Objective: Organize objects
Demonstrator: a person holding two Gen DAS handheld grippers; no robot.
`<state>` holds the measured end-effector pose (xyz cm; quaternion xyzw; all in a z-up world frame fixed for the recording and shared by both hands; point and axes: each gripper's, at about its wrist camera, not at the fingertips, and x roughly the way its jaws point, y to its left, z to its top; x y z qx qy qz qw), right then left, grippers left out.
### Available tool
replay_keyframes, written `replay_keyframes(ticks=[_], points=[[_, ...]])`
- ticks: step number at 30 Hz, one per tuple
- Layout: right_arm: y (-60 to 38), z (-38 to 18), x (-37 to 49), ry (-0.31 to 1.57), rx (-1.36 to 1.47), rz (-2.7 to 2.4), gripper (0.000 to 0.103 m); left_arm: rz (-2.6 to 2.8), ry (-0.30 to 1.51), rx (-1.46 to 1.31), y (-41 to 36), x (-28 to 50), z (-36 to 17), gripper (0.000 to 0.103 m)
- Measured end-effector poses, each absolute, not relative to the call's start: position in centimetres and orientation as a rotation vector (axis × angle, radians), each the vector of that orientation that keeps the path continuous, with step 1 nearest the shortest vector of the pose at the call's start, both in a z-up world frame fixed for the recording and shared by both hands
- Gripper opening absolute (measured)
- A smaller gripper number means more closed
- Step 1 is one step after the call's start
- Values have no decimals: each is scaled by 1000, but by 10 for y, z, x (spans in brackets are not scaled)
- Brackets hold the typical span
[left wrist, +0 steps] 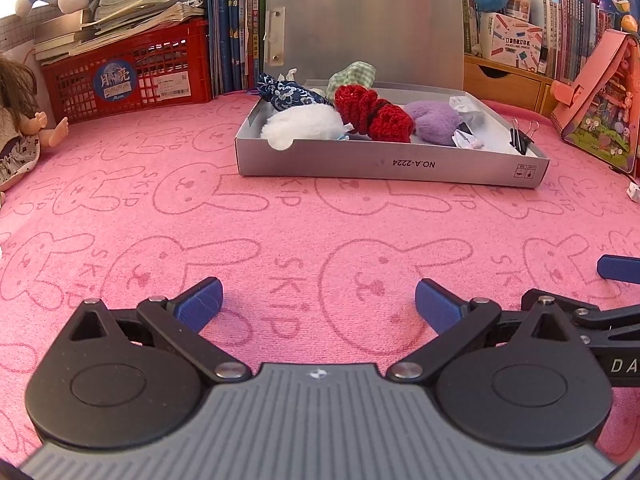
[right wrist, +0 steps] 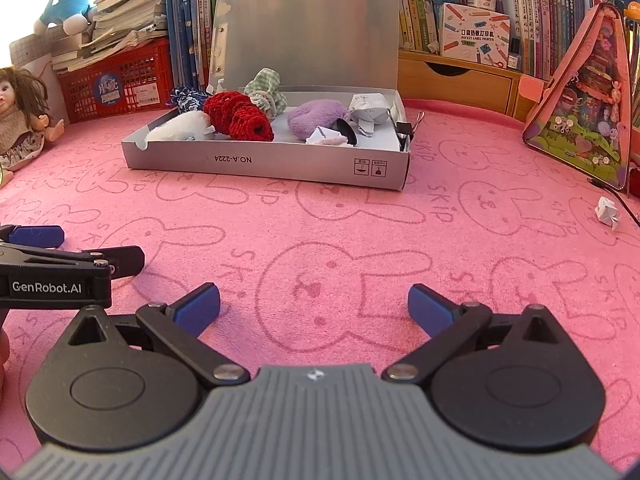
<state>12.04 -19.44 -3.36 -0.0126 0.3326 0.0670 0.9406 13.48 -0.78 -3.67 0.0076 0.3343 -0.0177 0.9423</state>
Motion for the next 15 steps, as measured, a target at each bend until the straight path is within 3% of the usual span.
replay_keyframes(ticks=[15], points=[[-193, -34, 121, 682, -35, 134, 103, -29, 683, 10, -8, 134, -37, 103]])
